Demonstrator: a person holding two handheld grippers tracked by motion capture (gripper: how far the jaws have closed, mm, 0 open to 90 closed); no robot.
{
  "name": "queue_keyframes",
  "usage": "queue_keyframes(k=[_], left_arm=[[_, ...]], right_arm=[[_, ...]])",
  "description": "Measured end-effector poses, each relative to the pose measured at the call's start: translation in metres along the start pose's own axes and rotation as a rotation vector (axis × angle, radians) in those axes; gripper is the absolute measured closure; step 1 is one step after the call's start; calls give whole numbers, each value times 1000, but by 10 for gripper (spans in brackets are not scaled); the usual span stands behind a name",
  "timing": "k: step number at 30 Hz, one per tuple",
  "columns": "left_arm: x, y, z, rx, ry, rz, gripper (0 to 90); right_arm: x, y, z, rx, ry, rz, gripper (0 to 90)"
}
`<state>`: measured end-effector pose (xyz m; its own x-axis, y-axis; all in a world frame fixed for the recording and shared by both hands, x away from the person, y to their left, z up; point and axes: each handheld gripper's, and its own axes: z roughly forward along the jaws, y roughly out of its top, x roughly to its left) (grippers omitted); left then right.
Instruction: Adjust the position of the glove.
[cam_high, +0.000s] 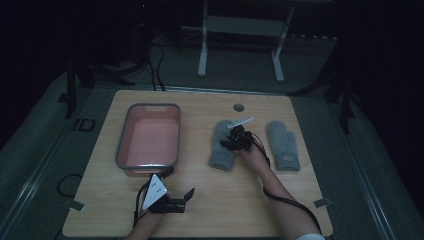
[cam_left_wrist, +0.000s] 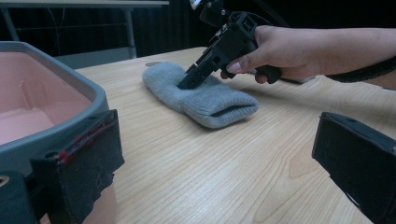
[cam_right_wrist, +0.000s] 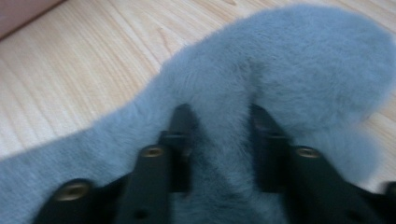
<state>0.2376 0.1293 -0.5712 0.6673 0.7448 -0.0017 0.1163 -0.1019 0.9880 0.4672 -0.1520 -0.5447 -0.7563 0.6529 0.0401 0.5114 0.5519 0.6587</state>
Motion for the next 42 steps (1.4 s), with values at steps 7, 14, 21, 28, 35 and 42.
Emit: queue_keyframes(k=[7,14,21,28,35,42], left_arm=[[0,0,0,0,0,-2,21],[0,0,0,-1,3,-1,21],[0,0,0,2,4,-3,21],[1,0,0,0,0,-9,21],[1,0,0,1,0,-9,21],[1,0,0,1,0,-8,21]], right_arm=[[4,5,-19,-15,36,-45,784],[17,-1,-59,-56,140,-183,782],[27,-25,-72,-36,234,-235,770],[13,-52,-54,25,223,-186,340],[15,-49,-70,-22,199,-183,383],[13,-52,-88,-69,89,-155,794]])
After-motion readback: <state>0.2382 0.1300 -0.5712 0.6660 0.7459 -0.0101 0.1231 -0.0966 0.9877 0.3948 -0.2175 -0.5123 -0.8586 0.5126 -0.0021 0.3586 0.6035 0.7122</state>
